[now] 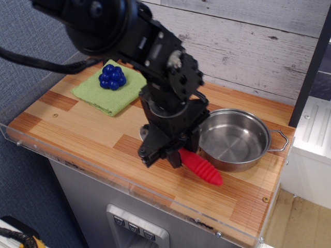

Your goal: Puts the spoon underneath the pot.

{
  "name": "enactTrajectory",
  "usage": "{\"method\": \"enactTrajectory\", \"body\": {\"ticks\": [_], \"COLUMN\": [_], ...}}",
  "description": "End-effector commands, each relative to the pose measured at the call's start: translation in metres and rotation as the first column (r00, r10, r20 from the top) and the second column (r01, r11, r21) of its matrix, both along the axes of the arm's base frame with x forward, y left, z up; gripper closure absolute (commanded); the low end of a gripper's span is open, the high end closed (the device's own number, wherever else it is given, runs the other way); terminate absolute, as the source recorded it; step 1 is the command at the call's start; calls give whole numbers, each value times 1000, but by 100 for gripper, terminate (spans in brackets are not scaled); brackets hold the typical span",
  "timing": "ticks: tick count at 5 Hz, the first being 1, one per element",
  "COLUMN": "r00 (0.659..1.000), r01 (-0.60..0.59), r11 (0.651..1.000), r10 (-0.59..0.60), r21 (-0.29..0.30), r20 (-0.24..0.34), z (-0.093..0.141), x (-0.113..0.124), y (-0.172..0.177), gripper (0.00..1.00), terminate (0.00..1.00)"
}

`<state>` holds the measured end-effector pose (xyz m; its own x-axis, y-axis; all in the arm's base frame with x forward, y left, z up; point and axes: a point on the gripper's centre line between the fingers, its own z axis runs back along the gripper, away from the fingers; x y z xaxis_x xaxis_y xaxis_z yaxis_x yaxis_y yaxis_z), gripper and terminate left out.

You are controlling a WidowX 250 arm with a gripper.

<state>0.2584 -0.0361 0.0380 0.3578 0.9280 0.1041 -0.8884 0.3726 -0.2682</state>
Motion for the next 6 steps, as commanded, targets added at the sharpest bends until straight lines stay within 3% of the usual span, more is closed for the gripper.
{"method": "enactTrajectory", "body": {"ticks": [1,4,5,6], "r00": [1000,998,998,999], "r01": [-3,-43,-41,-23], "r11": [1000,997,996,996], "r10": [3,40,37,19], "r21": [-21,-57,-76,-82], "r20": [-7,-45,-47,-45], "z": [-8,-18,-19,-17], "x": [-7,-13,-13,-12], "y": [-17,-13,-10,-9], "gripper": [100,100,0,0], "terminate": [0,0,0,0]}}
